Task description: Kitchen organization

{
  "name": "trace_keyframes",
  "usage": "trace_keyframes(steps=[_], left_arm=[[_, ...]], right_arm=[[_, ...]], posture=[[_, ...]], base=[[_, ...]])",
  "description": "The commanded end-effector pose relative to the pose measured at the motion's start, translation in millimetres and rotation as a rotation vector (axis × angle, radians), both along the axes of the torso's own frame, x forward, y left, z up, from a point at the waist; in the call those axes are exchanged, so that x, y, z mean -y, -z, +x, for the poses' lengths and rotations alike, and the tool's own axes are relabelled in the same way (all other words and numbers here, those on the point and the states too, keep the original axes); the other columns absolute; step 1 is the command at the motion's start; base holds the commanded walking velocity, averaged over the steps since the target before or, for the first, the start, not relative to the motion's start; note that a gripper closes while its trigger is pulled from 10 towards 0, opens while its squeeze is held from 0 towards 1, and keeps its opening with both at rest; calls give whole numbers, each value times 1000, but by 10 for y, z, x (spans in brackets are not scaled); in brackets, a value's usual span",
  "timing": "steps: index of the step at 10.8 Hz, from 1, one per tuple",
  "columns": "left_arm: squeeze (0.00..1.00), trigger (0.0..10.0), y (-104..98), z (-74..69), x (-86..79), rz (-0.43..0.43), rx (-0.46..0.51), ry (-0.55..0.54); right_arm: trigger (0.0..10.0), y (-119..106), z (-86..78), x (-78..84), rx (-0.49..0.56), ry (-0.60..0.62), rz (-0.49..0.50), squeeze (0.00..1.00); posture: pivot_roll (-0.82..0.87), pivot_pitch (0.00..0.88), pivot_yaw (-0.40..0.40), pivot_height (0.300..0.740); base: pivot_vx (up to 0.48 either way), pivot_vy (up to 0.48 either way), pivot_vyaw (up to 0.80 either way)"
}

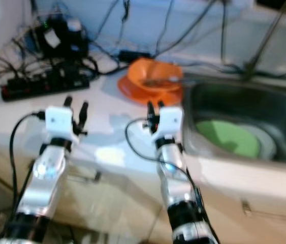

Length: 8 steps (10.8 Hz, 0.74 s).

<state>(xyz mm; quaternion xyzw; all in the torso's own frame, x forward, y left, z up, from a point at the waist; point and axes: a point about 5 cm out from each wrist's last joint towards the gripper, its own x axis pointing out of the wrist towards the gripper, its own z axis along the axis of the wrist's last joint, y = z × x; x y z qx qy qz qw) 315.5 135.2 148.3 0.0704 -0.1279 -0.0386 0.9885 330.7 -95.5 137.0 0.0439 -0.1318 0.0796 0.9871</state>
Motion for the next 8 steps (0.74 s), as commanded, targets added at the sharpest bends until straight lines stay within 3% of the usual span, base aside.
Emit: trace_keyframes(steps=[1,5,8], left_arm=[[0,10000,-36,-6,110,-14,15,42],[0,10000,-46,-3,78,7,20,18],[0,10000,-87,-4,83,10,38,18]], right_arm=[[10000,39,-4,109,-13,28,-6,0],[10000,38,0,102,-11,28,-12,0],[10000,-33,1,108,27,26,-25,0]], posture=[[227,0,-26,740],[228,0,-27,740],[227,0,-29,740]], base=[[0,0,0],[0,0,0],[0,-405,0]])
